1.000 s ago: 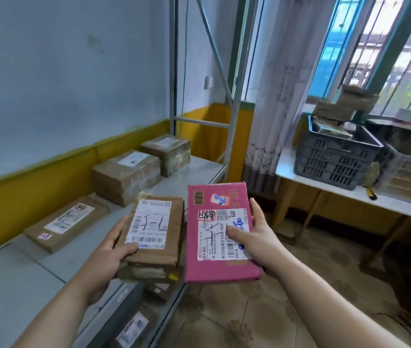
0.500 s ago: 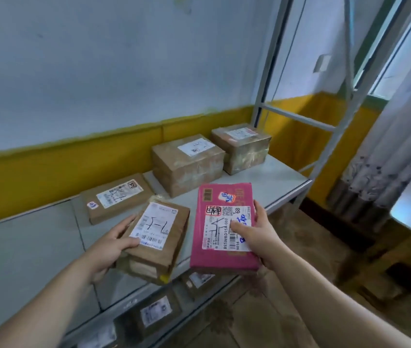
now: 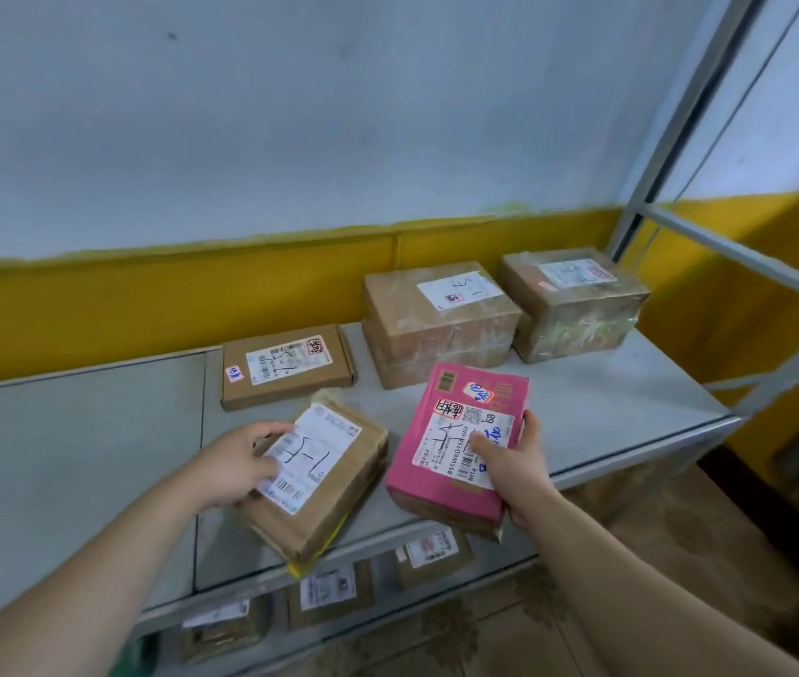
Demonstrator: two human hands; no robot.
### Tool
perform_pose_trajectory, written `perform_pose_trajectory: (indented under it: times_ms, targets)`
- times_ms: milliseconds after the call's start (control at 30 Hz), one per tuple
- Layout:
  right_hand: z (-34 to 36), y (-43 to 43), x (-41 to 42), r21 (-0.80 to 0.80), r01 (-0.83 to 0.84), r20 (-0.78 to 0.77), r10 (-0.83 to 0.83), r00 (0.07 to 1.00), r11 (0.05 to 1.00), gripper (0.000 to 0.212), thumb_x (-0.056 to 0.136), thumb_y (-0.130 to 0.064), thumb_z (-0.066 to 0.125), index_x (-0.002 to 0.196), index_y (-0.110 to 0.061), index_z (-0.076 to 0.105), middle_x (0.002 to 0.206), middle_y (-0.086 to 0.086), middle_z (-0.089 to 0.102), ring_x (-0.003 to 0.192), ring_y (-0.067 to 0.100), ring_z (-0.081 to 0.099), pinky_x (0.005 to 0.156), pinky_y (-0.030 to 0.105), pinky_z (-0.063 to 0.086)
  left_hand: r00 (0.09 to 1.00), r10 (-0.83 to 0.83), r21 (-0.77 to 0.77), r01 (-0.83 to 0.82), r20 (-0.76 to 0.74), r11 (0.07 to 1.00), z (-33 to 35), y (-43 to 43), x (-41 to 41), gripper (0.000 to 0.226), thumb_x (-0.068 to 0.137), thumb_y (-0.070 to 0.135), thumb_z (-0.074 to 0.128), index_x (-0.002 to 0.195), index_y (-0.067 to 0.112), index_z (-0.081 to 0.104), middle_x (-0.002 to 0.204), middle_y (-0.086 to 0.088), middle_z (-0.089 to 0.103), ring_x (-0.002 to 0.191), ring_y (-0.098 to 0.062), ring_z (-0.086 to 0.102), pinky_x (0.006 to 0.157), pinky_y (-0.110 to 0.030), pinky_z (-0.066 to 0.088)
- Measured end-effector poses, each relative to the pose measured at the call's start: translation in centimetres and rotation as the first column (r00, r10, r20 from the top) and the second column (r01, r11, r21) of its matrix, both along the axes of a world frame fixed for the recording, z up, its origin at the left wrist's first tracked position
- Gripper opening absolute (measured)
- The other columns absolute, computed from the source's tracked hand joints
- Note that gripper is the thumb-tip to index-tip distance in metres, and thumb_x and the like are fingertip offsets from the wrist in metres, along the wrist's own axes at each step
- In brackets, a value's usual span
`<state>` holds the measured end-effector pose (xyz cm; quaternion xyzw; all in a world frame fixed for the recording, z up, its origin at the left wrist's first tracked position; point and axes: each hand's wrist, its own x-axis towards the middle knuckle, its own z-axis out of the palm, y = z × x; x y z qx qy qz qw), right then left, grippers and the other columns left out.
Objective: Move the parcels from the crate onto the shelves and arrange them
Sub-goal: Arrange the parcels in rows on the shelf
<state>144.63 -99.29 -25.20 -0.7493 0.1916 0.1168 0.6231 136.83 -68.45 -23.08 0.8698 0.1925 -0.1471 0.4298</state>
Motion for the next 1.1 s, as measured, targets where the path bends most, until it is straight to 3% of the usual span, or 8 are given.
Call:
perform_pose_trajectory:
  times_ms: [167,333,400,467,533,633,900,1100]
  targets:
    - [-0.9,0.5,2.2,-0.012,0.014,-0.019,-0.014,1.000,1.000,0.054,0.089,-0.016,0.072,0.125,-0.034,0.038,0.115,0.003,0.065,0.087,0.023,0.073,0.075,0.049,0.062,0.995,-0.039,0.251,0.016,0.086,0.968,-1.3,-1.9,0.6,0.032,0.099,0.026,0.048,0.129,0.035,0.047,0.116,0.006,0.059,0.070,-0.009,0.064,0.052,-0.023,0.043]
    - [-1.0,0.5,3.3,-0.379,-0.217,-0.015,0.229,0.973,0.900,0.083,0.091,-0.028,0.070,0.154,-0.030,0.016,0.149,0.006,0.036,0.120,0.027,0.056,0.085,0.041,0.053,0.988,-0.102,0.543,0.021,0.120,0.839,-1.8,-2.2,0.1,0.041,0.099,0.040,0.043,0.140,0.035,0.045,0.150,0.006,0.036,0.136,-0.017,0.033,0.108,-0.039,0.033]
    - [-0.2,0.3,4.3,-0.656,-0.356,-0.028,0.450,0.893,0.666,0.093,0.091,-0.045,0.066,0.157,-0.032,0.002,0.164,0.005,0.006,0.149,0.031,0.019,0.117,0.047,0.030,0.995,-0.090,0.623,0.038,0.052,0.781,-1.2,-3.4,-0.1,0.048,0.098,0.047,0.040,0.144,0.036,0.038,0.157,0.005,0.024,0.144,-0.021,0.017,0.116,-0.048,0.019]
    - [0.9,0.4,5.6,-0.850,-0.424,-0.108,0.683,0.723,0.313,0.090,0.091,-0.062,0.055,0.157,-0.036,0.000,0.165,0.002,-0.015,0.152,0.027,-0.015,0.121,0.048,-0.005,0.999,-0.035,0.621,0.043,-0.025,0.783,-0.6,-5.4,-0.4,0.066,0.091,0.063,0.041,0.149,0.035,0.026,0.161,0.004,0.010,0.148,-0.025,0.003,0.117,-0.056,0.008]
    - [1.4,0.7,6.9,-0.893,-0.445,-0.201,0.826,0.527,0.066,0.089,0.089,-0.073,0.044,0.157,-0.040,-0.003,0.165,0.001,-0.020,0.150,0.025,-0.023,0.116,0.048,-0.016,0.992,0.013,0.606,0.066,-0.126,0.793,-0.5,-7.4,-0.7,0.094,0.079,0.081,0.040,0.153,0.033,0.009,0.162,0.002,-0.006,0.148,-0.031,-0.008,0.114,-0.061,0.000]
    - [0.6,0.9,8.6,-0.867,-0.473,-0.325,0.897,0.301,-0.155,0.088,0.086,-0.081,0.032,0.156,-0.041,-0.005,0.165,0.000,-0.019,0.150,0.025,-0.021,0.118,0.049,-0.017,0.976,0.057,0.653,0.098,-0.212,0.751,-1.3,-8.7,-0.6,0.114,0.068,0.089,0.042,0.152,0.033,-0.009,0.161,-0.001,-0.017,0.146,-0.036,-0.016,0.112,-0.064,-0.005]
    - [-0.2,1.2,9.4,-0.863,-0.489,-0.313,0.893,0.323,-0.126,0.082,0.090,-0.079,0.024,0.157,-0.041,-0.004,0.166,-0.001,-0.013,0.152,0.025,-0.015,0.120,0.047,-0.011,0.960,-0.102,0.644,0.251,-0.260,0.723,-0.7,-5.2,-0.5,0.107,0.075,0.069,0.059,0.152,0.036,-0.007,0.160,0.006,-0.017,0.147,-0.028,-0.014,0.117,-0.056,-0.007]
    - [-0.3,1.1,9.3,-0.868,-0.494,-0.316,0.821,0.475,-0.048,0.088,0.085,-0.085,0.023,0.157,-0.041,-0.005,0.167,0.000,-0.011,0.151,0.036,-0.013,0.120,0.057,-0.004,0.930,-0.194,0.582,0.350,-0.313,0.734,1.0,-2.8,0.7,0.109,0.074,0.057,0.068,0.150,0.042,-0.009,0.160,0.009,-0.019,0.147,-0.026,-0.019,0.118,-0.054,-0.007]
